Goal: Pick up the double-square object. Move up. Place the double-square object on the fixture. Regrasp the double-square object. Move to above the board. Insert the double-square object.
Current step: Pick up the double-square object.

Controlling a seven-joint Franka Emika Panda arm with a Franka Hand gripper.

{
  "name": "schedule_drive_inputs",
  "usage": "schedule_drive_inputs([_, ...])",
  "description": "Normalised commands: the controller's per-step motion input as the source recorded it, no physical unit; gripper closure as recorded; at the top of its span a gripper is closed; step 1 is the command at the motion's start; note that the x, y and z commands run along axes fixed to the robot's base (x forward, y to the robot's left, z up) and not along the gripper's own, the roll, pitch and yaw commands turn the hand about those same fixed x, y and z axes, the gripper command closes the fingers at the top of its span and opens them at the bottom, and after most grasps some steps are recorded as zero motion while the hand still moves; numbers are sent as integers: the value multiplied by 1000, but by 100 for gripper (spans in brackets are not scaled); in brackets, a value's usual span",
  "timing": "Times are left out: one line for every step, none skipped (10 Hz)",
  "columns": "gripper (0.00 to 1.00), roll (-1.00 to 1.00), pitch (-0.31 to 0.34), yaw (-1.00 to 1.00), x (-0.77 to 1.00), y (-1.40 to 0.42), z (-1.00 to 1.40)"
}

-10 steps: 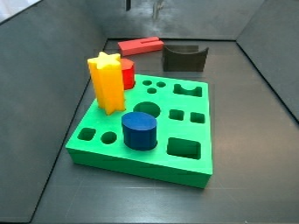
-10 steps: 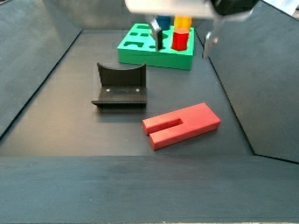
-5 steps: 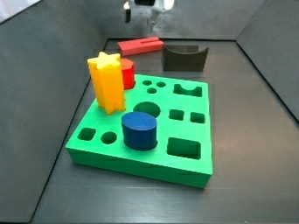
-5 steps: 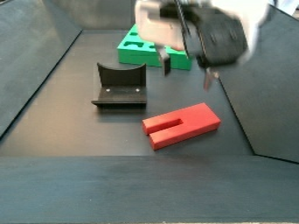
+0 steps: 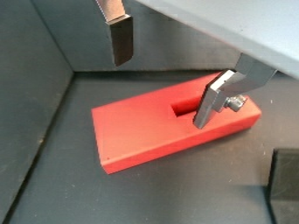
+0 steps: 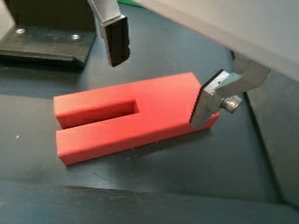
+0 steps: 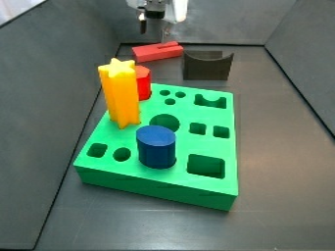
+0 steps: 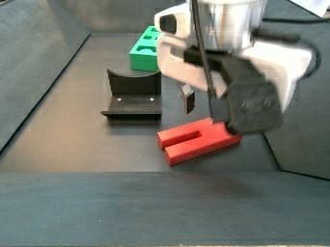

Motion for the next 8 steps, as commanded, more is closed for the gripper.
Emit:
schedule_drive_inputs([0, -500, -270, -509, 86, 0, 0])
schedule_drive_inputs([0, -500, -229, -409, 314, 3, 0])
schedule_drive_inputs([0, -379, -189, -409, 277, 37, -289])
schedule_drive_inputs([0, -226, -160, -403, 97, 0, -589])
schedule_drive_inputs([0, -63, -221, -300, 111, -23, -720])
schedule_drive_inputs([0, -104, -219, -260, 49, 0, -654])
schedule_drive_inputs([0, -169, -219, -266, 0, 23, -577])
schedule_drive_inputs([0, -160, -217, -249, 0, 20, -603])
